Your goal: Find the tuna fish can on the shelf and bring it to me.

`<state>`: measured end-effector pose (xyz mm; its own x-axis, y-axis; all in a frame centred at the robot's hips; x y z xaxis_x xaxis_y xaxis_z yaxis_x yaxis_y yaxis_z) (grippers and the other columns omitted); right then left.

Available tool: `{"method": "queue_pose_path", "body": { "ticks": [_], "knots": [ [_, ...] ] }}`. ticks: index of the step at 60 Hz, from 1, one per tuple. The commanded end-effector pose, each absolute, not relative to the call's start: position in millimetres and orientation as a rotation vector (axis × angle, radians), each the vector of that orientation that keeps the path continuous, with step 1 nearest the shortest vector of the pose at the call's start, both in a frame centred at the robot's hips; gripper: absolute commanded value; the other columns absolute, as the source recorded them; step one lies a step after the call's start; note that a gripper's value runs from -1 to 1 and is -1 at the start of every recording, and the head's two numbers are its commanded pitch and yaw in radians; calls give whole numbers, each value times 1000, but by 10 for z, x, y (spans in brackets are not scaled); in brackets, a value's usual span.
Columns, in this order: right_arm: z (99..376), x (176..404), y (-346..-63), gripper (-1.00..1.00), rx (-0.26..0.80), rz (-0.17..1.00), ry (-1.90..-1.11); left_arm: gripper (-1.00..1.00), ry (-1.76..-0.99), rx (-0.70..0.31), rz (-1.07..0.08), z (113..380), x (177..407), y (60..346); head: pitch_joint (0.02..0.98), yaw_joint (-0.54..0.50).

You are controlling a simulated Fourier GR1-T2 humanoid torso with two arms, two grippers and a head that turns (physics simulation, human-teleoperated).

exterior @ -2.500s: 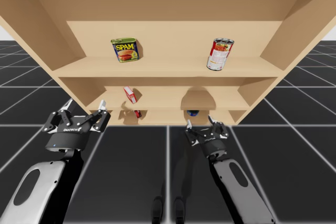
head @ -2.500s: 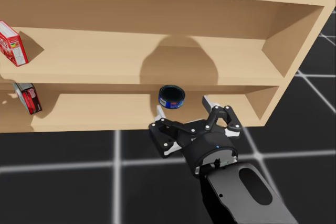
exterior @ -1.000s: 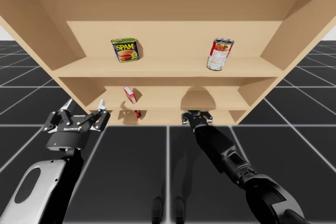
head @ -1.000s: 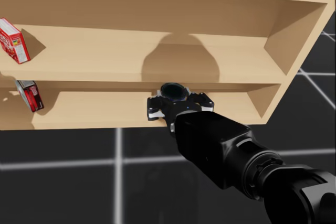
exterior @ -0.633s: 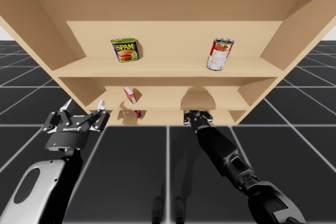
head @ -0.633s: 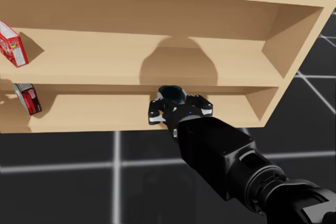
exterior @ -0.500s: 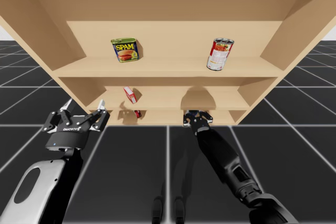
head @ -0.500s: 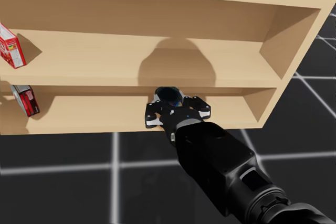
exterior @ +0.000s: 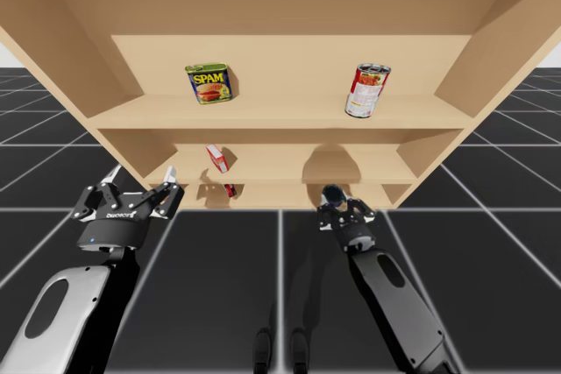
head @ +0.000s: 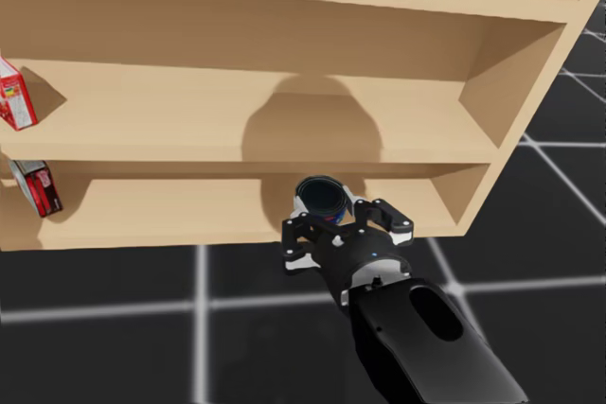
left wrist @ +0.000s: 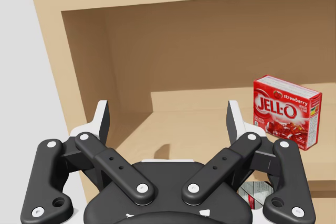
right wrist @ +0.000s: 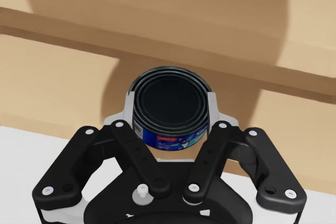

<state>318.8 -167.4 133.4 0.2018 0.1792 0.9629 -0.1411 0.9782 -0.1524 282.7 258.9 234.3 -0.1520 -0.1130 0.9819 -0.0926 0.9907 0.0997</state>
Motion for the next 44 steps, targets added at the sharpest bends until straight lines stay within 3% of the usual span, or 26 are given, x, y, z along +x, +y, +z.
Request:
{"method": "queue_pose_path", "body": {
  "ticks": [1, 28, 44],
  "knots": [
    [1470, 2993, -1861, 983, -109, 156, -1380, -1000, -1725, 157, -16, 2340, 2829, 2591, 713, -222],
    [1878, 1991, -2001, 1000, -71, 277, -1449, -1000, -1728, 162, -10, 2347, 2828, 2609, 701, -219],
    [1997, 1653, -2033, 1000, -64, 297, -1490, -1000, -1728, 166, -10, 2343, 2832, 2613, 699, -221]
  ]
}}
